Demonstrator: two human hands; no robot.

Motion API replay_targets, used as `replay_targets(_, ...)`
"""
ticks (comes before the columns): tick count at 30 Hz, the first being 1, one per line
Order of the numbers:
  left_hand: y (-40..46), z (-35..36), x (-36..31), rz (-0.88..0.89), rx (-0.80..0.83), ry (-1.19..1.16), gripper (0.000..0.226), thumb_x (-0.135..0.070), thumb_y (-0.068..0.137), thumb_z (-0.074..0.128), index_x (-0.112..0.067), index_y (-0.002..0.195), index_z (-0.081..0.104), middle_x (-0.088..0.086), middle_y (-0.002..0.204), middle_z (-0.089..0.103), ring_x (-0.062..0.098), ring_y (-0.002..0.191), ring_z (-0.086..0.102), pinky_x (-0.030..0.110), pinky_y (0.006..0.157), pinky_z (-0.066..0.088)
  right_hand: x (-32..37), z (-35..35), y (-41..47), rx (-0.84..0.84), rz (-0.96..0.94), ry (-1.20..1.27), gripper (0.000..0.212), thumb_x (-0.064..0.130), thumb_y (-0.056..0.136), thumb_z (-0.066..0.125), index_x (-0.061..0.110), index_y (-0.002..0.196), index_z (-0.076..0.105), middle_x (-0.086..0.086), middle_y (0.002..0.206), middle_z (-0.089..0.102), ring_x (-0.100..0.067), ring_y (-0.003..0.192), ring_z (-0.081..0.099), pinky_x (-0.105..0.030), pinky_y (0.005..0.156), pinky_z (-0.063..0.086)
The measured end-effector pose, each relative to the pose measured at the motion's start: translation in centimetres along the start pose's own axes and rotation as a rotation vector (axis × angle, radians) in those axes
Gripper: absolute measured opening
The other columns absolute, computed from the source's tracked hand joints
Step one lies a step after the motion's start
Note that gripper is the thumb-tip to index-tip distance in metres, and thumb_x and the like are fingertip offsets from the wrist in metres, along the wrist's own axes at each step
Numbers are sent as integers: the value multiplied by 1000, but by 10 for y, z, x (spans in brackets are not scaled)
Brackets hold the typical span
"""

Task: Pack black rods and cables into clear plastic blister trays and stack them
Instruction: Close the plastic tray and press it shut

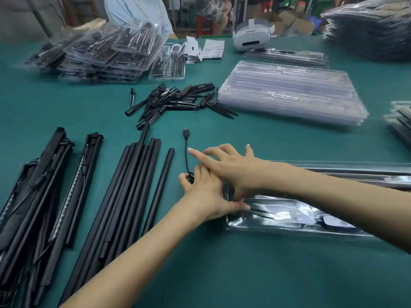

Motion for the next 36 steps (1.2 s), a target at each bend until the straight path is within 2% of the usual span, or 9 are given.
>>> replay_targets(6, -54, -11, -5, -27, -413, -87, 68, -69, 76, 53, -21, 120, 37, -7, 127, 28, 12, 132, 21, 46, 108, 10, -20, -1, -13, 30, -67, 206, 122, 39, 73, 79, 43, 147, -18, 7, 147, 24, -20, 134, 23, -60, 106, 28)
replay_targets(9, -90, -20, 0, 28, -655, -166, 36, -60, 83, 43, -28, 101, 44, -13, 106, 44, 4, 101, 38, 34, 89, 27, -28, -2, -16, 46, -39, 280, 115, 53, 69, 78, 44, 150, -3, 4, 149, 24, -19, 136, 21, -45, 114, 25)
replay_targets(14, -89, -2, 8, -83, -151, -318, 37, -65, 88, 39, -31, 79, 50, -12, 77, 48, 4, 84, 44, 26, 75, 35, -32, -6, -16, -43, -18, 364, 66, 50, 74, 76, 39, 134, 51, -4, 134, 36, -25, 127, 36, -34, 111, 28)
replay_targets(18, -77, -1, 6, -151, -136, -386, 37, -60, 87, 47, -25, 75, 50, -10, 70, 50, 5, 71, 47, 23, 59, 32, -34, 0, -23, -132, 68, 403, 47, 55, 78, 69, 40, 122, 60, -5, 121, 43, -28, 118, 41, -29, 105, 30)
replay_targets(21, -61, -4, 21, -270, -44, -682, 18, -33, 92, 51, -19, 83, 53, -9, 74, 65, 8, 60, 60, 22, 56, 42, -38, 4, -29, -211, 173, 462, 44, 61, 83, 59, 38, 120, 62, -6, 118, 47, -28, 117, 43, -29, 103, 31)
replay_targets(26, -47, -11, 26, -304, 24, -1026, 17, -1, 92, 39, -7, 90, 55, 3, 59, 63, 19, 46, 63, 21, 43, 47, -44, -7, -25, -210, 331, 549, 61, 75, 87, 28, 36, 106, 69, 0, 118, 60, -27, 126, 37, -56, 105, 27)
replay_targets(30, -37, -12, 18, -278, 70, -1060, 25, 2, 87, 37, 0, 100, 58, 19, 77, 56, 22, 47, 64, 23, 44, 48, -36, -16, -3, -234, 370, 575, 54, 68, 81, 55, 19, 89, 75, 2, 80, 68, -20, 102, 53, -49, 100, 28)
replay_targets(33, -32, -11, 16, -273, 55, -1097, 17, -5, 94, 44, 0, 97, 59, 18, 76, 56, 17, 44, 61, 21, 43, 47, -27, -13, 11, -198, 340, 608, 40, 48, 77, 71, 12, 93, 74, 1, 96, 73, -17, 100, 61, -41, 90, 29)
replay_targets(36, -30, -8, 19, -267, 35, -1128, 20, -16, 97, 50, -7, 80, 56, 17, 80, 57, 13, 44, 58, 19, 43, 46, -29, -16, 12, -185, 296, 731, 35, 46, 79, 71, 13, 88, 75, 5, 79, 69, -15, 87, 59, -43, 96, 39)
Point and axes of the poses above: each hand's wrist, its own y-axis towards the middle knuckle, its own z-axis out of the palm, x = y × z, the point moved 5 cm from there along y, towards the middle knuckle
